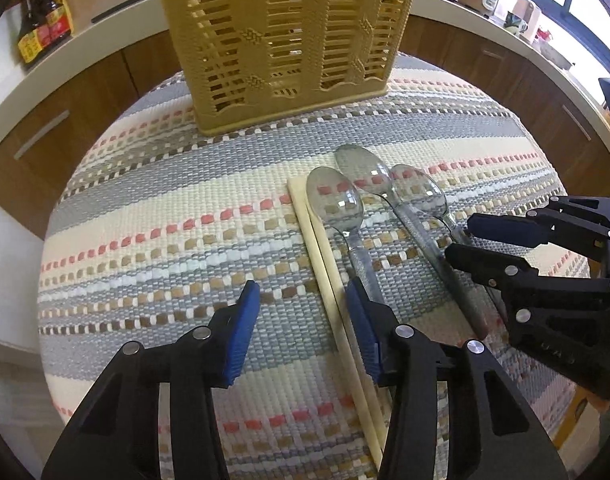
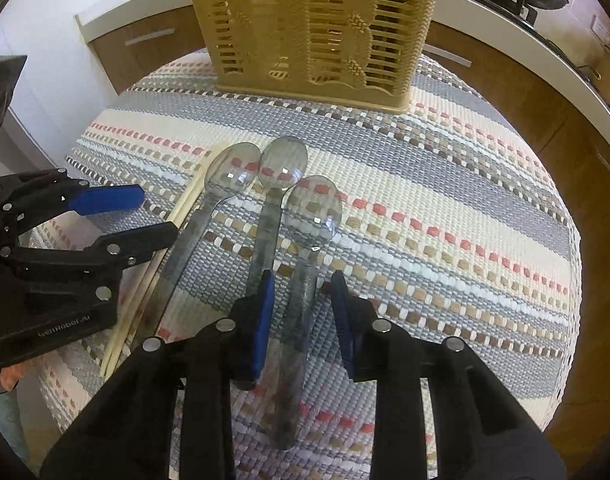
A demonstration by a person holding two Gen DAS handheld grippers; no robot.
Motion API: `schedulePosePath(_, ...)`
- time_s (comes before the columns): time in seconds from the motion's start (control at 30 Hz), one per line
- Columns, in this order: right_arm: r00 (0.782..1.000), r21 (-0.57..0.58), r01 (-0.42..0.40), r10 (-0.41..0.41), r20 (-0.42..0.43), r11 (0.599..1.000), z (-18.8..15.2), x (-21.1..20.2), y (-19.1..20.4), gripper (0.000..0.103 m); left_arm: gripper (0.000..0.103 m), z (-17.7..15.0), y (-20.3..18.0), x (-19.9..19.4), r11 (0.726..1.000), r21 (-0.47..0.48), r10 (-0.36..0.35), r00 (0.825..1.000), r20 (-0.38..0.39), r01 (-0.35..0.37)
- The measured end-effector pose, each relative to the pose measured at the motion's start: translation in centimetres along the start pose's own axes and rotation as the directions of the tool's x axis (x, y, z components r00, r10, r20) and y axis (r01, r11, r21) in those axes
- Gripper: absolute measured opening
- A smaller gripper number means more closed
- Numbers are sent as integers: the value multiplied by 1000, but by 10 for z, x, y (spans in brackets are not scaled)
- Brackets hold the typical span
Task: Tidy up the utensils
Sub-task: 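Move both grippers back down over the remaining spoons and chopstick, then grasp the last chopstick with the left gripper while the right gripper grasps a clear spoon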
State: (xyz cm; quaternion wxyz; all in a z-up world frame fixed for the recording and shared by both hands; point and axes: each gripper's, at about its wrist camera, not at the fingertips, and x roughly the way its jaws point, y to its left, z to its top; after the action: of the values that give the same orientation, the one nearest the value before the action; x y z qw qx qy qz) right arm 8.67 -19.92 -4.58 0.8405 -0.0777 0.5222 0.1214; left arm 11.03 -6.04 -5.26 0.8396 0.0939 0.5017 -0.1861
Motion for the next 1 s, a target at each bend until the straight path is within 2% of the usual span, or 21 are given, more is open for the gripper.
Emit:
schedulePosePath(0.13,1000,-25,29,-29,-7,999,3,6,9,24,44,5,-11,7,998,41,47,999,-10,-47)
schedulePosePath(0.17,999,-32,34,-34,-9,999,4,7,11,22,38,5,-13,7,998,45,47,999,-13,-47)
schedulePosePath(0.2,999,-33,36,-36,-12,999,4,7,11,16,34,5,-15,6,998,47,46,999,-14,-45)
schedulePosePath(0.23,999,-33,38,-39,-18,999,4,7,12,11,15,5,-16,6,997,52,55,998,-14,-54)
schedulePosePath(0.27,999,-27,34,-35,-24,999,5,7,11,11,12,5,-17,5,995,59,77,997,-17,-76)
schedulePosePath(0.57,1000,48,4,-5,6,999,-8,-14,-23,11,11,-10,18,-17,997,-46,61,998,21,-60)
schedulePosePath(0.73,999,71,-25,27,-28,997,-14,-11,-40,11,11,-16,36,-16,996,-70,60,998,-12,-61)
schedulePosePath(0.8,998,71,-34,37,-48,997,-14,-6,-42,12,12,-17,42,-13,997,-71,35,999,-30,-37)
schedulePosePath(0.83,997,75,-48,52,-55,996,-14,-5,-43,15,14,-18,44,-14,997,-71,26,999,-29,-28)
schedulePosePath(0.87,996,80,-64,69,-58,995,-13,-5,-44,19,22,-19,44,-14,998,-67,15,999,-33,-17)
schedulePosePath(0.9,995,83,-69,74,-62,994,-13,-5,-44,32,27,-19,42,-16,998,-66,2,999,-36,-4)
schedulePosePath(0.93,995,84,-71,76,-60,994,-12,-6,-44,51,36,-18,42,-17,998,-63,-3,999,-36,1)
schedulePosePath(1.0,997,73,-67,70,-37,995,-10,-10,-44,54,36,-15,40,-18,999,-47,10,999,-38,-12)
